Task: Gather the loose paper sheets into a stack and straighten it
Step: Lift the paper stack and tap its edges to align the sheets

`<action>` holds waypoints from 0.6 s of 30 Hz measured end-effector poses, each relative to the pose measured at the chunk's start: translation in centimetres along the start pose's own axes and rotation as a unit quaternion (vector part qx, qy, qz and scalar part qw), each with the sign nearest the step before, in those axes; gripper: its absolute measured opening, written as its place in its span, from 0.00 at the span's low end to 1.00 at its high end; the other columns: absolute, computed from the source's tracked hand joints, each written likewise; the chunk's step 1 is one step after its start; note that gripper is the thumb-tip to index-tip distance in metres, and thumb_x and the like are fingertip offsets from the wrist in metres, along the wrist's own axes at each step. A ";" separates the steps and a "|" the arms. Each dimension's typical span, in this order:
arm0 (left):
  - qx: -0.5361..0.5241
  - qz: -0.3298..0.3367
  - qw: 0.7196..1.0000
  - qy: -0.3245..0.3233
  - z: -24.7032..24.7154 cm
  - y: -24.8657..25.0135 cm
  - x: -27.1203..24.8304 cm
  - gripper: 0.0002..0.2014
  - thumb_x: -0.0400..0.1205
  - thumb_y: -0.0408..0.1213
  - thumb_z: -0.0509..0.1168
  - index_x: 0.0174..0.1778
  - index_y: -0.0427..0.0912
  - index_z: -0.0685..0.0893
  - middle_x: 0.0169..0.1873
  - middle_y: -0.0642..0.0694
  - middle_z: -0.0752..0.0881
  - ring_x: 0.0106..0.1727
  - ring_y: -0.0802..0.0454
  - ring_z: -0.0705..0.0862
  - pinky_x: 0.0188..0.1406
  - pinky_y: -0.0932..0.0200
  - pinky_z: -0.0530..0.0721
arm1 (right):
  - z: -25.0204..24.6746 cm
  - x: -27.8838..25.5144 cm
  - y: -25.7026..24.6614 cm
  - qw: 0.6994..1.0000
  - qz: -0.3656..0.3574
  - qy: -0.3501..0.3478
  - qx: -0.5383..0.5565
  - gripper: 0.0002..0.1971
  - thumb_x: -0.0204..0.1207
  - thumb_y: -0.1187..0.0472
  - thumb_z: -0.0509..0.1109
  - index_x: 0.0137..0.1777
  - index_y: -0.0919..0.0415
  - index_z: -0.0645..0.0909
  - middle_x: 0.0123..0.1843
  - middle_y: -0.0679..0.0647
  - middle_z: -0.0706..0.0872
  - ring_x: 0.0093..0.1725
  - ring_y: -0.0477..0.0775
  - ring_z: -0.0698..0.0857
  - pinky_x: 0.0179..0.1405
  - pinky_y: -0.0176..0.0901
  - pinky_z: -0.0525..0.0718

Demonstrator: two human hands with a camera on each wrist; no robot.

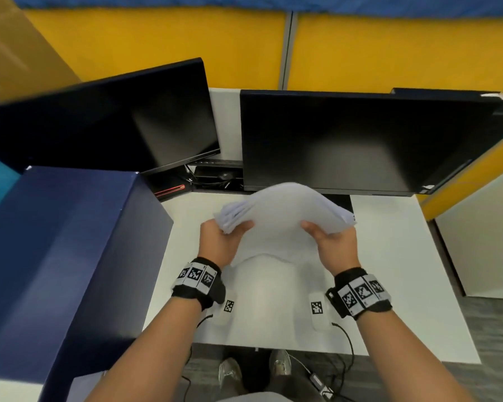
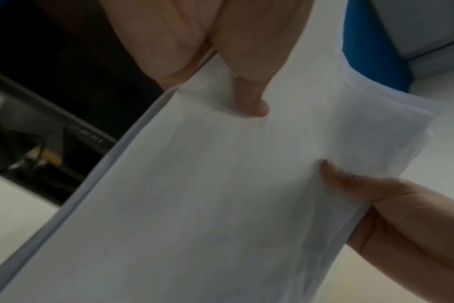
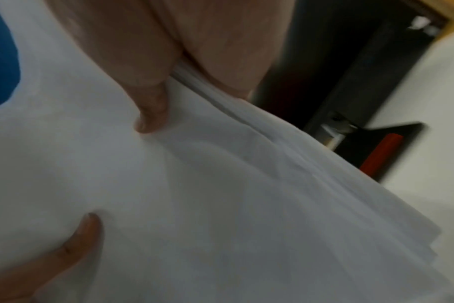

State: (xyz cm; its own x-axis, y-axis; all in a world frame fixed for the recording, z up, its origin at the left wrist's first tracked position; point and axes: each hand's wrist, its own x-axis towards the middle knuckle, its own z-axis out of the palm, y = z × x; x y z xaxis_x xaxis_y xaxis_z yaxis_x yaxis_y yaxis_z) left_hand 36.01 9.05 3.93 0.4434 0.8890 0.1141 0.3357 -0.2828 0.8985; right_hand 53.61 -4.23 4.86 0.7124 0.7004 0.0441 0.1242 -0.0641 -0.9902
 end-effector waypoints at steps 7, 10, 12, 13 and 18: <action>-0.006 0.057 0.998 -0.011 -1.2 0.1 0.0 0.20 0.74 0.39 0.80 0.60 0.59 0.86 0.55 0.62 0.88 0.57 0.75 0.84 0.59 0.74 0.80 | -2.0 -0.1 -0.1 0.999 -0.030 -0.023 0.003 0.22 0.69 0.65 0.82 0.61 0.48 0.84 0.53 0.37 0.91 0.54 0.35 0.88 0.53 0.32 0.87; -0.004 0.019 0.998 -0.062 -0.5 -1.8 0.1 0.17 0.75 0.39 0.79 0.59 0.49 0.91 0.60 0.53 0.89 0.61 0.69 0.85 0.66 0.58 0.82 | -1.7 0.2 2.0 0.995 0.014 -0.076 -0.056 0.24 0.67 0.70 0.82 0.63 0.57 0.85 0.54 0.34 0.89 0.53 0.31 0.87 0.57 0.31 0.85; -0.023 0.000 0.999 -0.045 0.0 -1.8 0.0 0.14 0.77 0.36 0.76 0.59 0.39 0.91 0.56 0.52 0.90 0.54 0.79 0.84 0.61 0.58 0.83 | -1.1 0.0 2.2 0.995 0.010 -0.051 -0.090 0.19 0.70 0.68 0.80 0.59 0.53 0.86 0.51 0.37 0.88 0.49 0.31 0.87 0.52 0.24 0.82; -0.037 -0.002 0.999 -0.026 0.1 -1.3 -0.1 0.14 0.78 0.34 0.76 0.59 0.38 0.90 0.54 0.53 0.89 0.52 0.81 0.84 0.59 0.64 0.83 | -1.0 -0.2 2.1 0.996 0.005 -0.033 -0.087 0.17 0.71 0.67 0.80 0.59 0.53 0.87 0.50 0.41 0.89 0.47 0.30 0.87 0.49 0.22 0.81; -0.097 -0.035 0.995 -0.007 0.5 -1.0 -1.1 0.13 0.77 0.35 0.77 0.56 0.53 0.88 0.52 0.58 0.90 0.56 0.66 0.88 0.60 0.64 0.85 | -1.5 -0.8 2.0 0.999 0.022 0.001 -0.035 0.16 0.71 0.63 0.80 0.48 0.38 0.84 0.47 0.36 0.89 0.45 0.30 0.88 0.49 0.29 0.86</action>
State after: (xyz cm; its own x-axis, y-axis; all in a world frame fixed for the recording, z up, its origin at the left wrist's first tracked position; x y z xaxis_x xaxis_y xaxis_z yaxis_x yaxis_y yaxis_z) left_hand 35.64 8.17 2.71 0.4370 0.8984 0.0445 0.2004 -0.1455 0.9689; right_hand 54.39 -5.99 3.01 0.7196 0.6944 0.0006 0.1398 -0.1440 -0.9796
